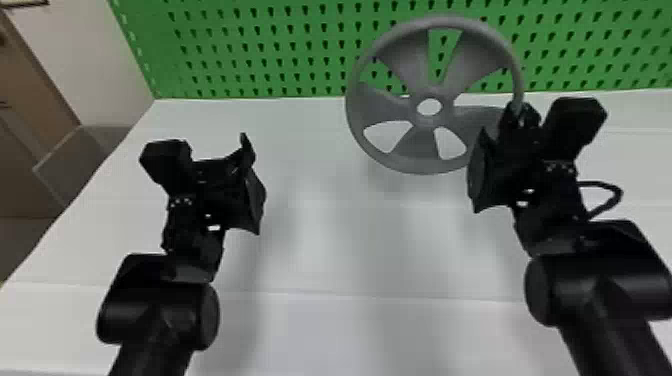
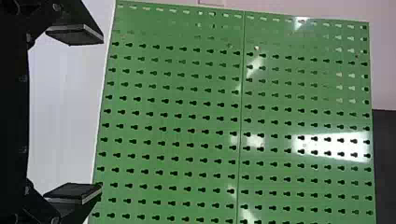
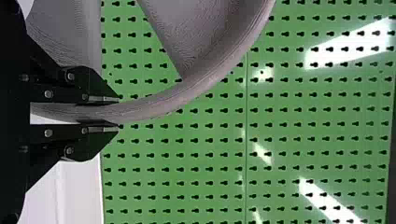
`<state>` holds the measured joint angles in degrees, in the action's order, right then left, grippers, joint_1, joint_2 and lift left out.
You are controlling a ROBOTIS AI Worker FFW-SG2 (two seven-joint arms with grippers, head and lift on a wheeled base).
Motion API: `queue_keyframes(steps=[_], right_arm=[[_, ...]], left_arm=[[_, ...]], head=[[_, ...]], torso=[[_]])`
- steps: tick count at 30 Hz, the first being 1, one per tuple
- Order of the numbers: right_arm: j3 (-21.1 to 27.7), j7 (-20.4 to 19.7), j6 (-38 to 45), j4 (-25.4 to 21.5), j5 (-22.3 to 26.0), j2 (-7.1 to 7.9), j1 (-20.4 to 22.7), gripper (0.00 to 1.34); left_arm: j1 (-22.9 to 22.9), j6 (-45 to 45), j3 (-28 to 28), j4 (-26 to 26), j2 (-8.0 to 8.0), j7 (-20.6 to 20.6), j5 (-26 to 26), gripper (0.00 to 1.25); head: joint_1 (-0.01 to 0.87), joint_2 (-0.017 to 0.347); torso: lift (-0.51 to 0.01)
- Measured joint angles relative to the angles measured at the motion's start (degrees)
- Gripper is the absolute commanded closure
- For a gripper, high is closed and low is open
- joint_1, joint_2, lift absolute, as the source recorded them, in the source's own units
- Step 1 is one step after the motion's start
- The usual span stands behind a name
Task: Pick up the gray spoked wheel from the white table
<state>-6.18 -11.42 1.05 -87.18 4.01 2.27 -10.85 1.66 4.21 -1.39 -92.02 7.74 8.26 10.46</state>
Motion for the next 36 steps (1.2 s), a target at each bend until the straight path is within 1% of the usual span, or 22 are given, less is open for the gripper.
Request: queue_keyframes(steps=[5,9,18,36], right_arm=[[-0.15,0.0,-3.13,0.63,-0.14,0.4,1.05,1.17],[0.4,-0.08,-4.82,1.2,-0.14,0.26,1.81,1.17],[0.6,-0.09,-4.07,1.4,1.01,-0.09,2.83,1.17],[-1.17,0.0,-3.62,1.13,1.11,1.29,2.7,1.17]], left_arm=[[-0.14,-0.05,-0.21,0.0,-0.01,0.0,0.44,0.16],[-0.16,-0.1,-0.56,0.0,-0.01,0.0,0.51,0.16],[0.28,-0.25,-1.81,-0.08,-0.01,-0.09,-0.97,0.16],[0.68,-0.51,-2.49,-0.09,-0.01,-0.09,-1.29,0.16]], head=[[0.779,0.149],[0.779,0.149],[0.779,0.149],[0.779,0.149]], torso=[[-0.083],[-0.083],[-0.083],[-0.083]])
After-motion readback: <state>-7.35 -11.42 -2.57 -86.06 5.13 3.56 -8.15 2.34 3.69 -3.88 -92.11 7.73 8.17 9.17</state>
